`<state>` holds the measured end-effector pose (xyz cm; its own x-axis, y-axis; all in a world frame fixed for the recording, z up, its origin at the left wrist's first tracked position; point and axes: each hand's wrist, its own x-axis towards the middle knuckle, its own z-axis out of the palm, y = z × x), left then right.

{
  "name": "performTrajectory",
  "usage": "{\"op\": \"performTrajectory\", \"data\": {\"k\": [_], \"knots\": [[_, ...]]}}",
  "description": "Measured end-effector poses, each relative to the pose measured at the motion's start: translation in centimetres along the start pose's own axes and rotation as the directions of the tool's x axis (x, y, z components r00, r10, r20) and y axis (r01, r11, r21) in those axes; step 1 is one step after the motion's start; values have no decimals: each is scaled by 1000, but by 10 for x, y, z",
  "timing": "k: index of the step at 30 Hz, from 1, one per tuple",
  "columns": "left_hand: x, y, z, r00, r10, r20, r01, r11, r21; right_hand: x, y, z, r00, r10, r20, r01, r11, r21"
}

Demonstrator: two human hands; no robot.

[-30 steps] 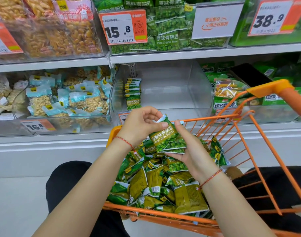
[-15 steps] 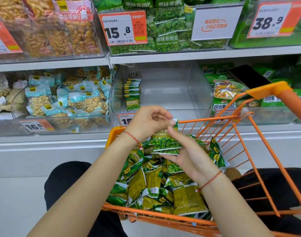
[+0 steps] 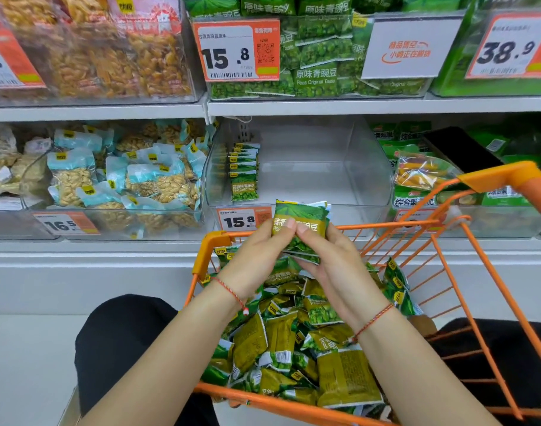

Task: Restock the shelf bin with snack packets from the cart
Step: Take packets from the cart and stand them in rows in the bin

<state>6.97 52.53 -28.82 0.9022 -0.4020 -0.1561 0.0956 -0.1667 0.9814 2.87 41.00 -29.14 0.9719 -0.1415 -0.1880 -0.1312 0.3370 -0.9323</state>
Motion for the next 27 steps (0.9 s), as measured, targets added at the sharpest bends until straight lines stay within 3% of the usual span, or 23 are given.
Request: {"op": "performTrajectory", "data": {"k": [3,6,12,14,16,18,20,22,27], "knots": [[10,3,-14,997,70,-19,-69,997,30,17,-10,5,997,25,67,-16,990,-142],[20,9,-26,988,140,-64,-135,988,77,38,-22,10,992,74,106,-54,983,-173],[56,1,-49,988,135,-74,-128,987,100,79,-36,26,988,95,123,-56,956,-286],[66,2,-59,980,143,-140,-131,987,92,94,-41,29,986,100,132,-52,944,-327],[74,2,-74,915,269,-301,-275,961,20,112,-45,29,992,78,104,-37,935,-352],[82,-3,-94,749,406,-524,-443,895,59,132,-49,29,995,64,74,-34,934,-356],[89,-14,-111,613,446,-652,-508,855,107,153,-47,28,993,92,73,-59,926,-374],[94,-17,-121,585,399,-706,-519,853,52,176,-40,28,983,173,68,-123,878,-463],[112,-20,-130,594,329,-734,-489,872,-4,221,-6,42,896,443,32,-320,694,-645]]}}
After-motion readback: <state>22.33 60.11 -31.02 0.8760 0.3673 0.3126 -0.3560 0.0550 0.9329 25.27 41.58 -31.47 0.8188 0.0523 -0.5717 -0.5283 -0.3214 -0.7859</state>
